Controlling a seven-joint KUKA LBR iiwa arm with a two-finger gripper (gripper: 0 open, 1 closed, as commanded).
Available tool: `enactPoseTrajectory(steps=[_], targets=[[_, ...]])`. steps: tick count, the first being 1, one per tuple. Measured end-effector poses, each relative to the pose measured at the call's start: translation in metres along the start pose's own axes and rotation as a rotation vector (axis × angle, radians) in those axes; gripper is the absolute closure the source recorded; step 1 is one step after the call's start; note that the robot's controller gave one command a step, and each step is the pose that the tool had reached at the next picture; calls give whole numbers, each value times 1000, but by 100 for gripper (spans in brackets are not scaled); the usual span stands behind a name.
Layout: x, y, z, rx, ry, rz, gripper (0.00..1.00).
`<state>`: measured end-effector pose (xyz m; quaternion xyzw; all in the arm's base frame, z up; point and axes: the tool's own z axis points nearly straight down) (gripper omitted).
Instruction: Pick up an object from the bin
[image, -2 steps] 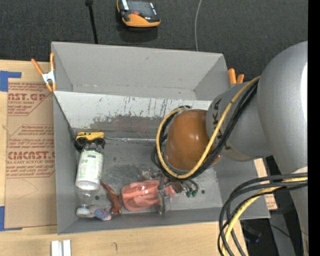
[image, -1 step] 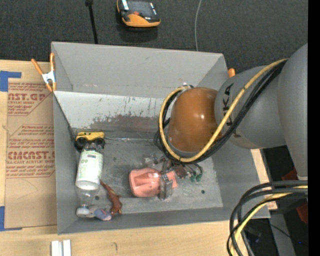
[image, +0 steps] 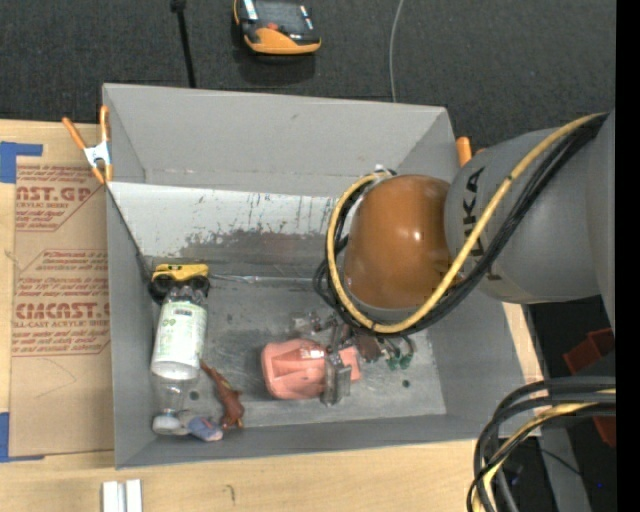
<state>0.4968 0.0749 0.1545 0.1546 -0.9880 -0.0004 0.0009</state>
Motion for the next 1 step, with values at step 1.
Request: enactPoseTrajectory(steps=[1], targets=[[-11, -8, -57, -1, 7, -8, 100]])
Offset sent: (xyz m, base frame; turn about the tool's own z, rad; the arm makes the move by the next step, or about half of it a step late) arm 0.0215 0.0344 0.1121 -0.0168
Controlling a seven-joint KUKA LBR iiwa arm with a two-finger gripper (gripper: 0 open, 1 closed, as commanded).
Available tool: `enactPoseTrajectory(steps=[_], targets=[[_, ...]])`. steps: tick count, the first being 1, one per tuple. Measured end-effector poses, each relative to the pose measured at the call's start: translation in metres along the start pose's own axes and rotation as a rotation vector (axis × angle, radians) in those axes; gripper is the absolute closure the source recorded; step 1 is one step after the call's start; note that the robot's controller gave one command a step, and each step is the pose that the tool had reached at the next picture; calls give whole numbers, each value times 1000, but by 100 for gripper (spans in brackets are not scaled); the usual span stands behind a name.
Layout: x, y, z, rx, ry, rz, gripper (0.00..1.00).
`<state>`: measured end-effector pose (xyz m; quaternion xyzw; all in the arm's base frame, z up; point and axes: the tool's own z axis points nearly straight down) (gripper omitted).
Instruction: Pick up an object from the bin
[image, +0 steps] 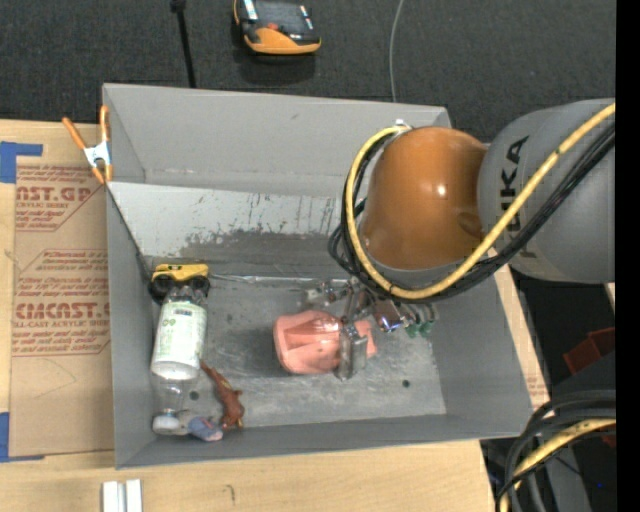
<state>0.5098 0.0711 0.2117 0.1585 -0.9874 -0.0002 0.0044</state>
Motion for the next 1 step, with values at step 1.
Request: enactPoseTrajectory(steps=[1], targets=[[-18, 32, -51, 2, -5, -6, 100]])
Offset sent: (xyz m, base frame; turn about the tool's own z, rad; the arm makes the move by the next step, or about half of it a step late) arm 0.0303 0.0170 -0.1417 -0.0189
